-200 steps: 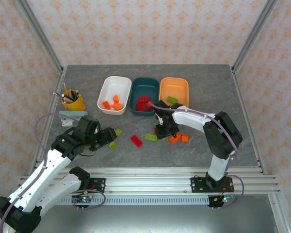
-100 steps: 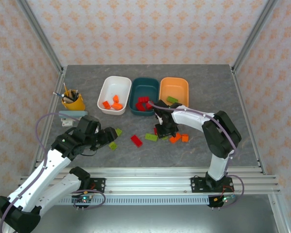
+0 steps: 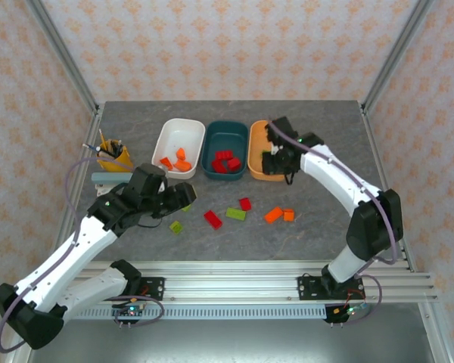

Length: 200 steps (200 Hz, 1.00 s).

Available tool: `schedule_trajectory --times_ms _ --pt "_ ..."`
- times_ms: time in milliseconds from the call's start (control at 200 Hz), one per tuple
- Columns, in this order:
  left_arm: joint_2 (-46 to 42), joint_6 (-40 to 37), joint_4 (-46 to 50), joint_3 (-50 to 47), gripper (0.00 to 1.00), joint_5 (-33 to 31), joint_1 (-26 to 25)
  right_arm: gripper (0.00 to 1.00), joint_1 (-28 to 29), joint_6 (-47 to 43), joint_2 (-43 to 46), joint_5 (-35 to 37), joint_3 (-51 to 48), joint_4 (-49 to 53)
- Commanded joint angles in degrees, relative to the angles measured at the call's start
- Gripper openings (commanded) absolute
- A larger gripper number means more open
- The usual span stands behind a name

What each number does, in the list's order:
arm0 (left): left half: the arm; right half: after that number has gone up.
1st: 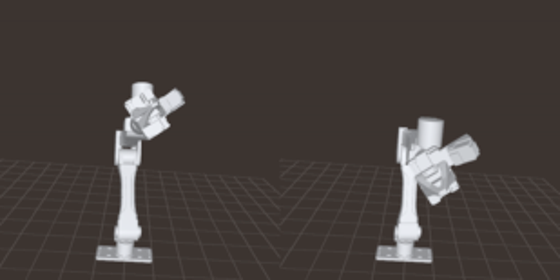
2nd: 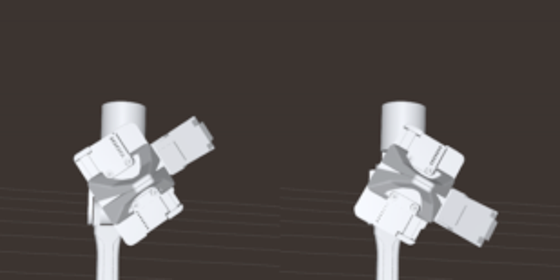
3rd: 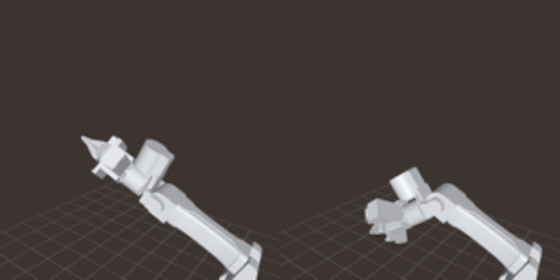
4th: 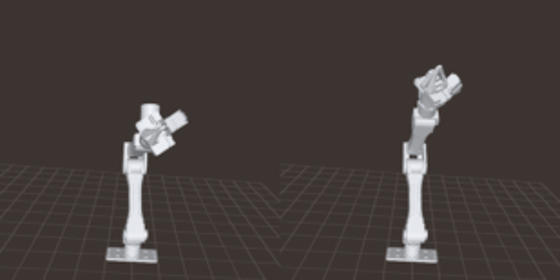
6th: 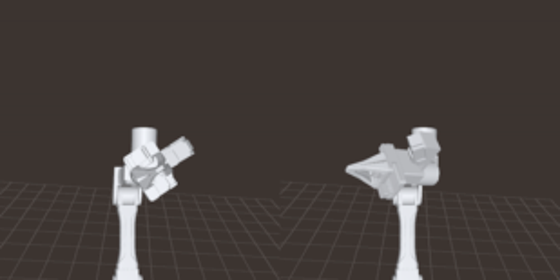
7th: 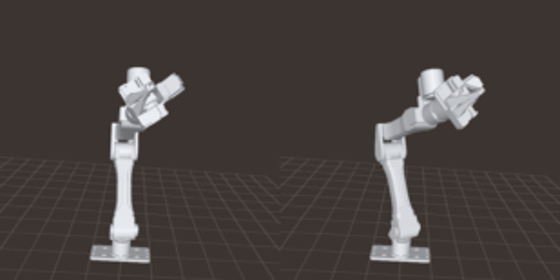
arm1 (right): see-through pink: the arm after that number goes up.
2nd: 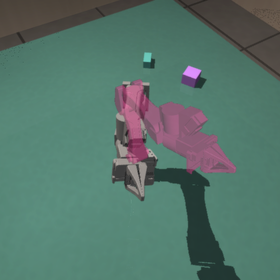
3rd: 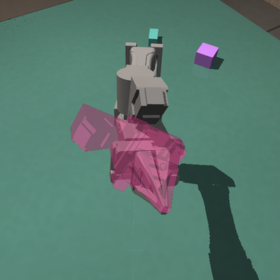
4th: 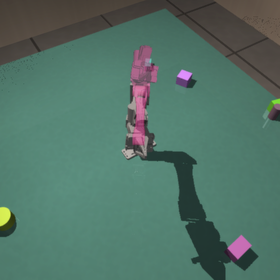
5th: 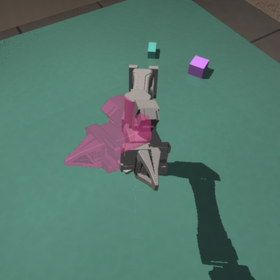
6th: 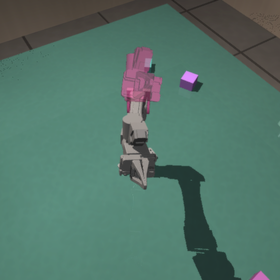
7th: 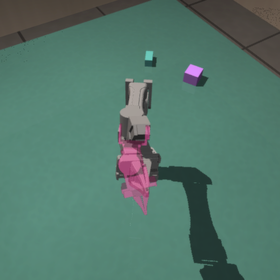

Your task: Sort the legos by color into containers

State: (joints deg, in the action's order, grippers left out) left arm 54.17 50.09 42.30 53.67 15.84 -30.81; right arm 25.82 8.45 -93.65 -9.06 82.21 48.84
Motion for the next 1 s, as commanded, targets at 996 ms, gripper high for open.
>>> schedule_trajectory --times_ms 996 --pt "18.1 3.1 1.3 11.9 0.74 -6.8 -5.5 0.61 -1.9 2.0 -2.6 0.4 12.0 -1.3"
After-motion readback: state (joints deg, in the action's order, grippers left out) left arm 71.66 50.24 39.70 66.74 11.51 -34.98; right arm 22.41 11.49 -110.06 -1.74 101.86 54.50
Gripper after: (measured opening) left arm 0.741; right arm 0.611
